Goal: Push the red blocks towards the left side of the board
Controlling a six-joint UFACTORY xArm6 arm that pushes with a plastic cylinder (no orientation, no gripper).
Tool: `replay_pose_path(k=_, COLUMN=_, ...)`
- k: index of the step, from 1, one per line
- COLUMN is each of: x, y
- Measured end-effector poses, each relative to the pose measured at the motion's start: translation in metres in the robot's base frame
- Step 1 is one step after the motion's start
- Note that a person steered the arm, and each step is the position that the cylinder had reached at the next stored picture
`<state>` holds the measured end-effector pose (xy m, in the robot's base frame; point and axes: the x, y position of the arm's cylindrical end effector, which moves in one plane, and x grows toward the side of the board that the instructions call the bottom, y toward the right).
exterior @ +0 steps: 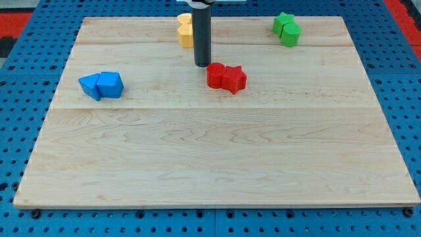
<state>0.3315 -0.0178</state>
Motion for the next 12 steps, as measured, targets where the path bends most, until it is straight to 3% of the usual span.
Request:
replay_pose_path(k=5, x=0.002, y=0.011)
replay_pose_path(k=6, x=0.01, y=0.09)
replay_pose_path(k=7, x=0.055, y=0.117)
replay_pose_path(k=9, x=0.051, y=0.102)
replay_pose_path(k=10, x=0.006, y=0.103)
replay_pose_path(k=11, x=-0.022, y=0.051)
replay_pose_path(k=12, x=0.006, y=0.08)
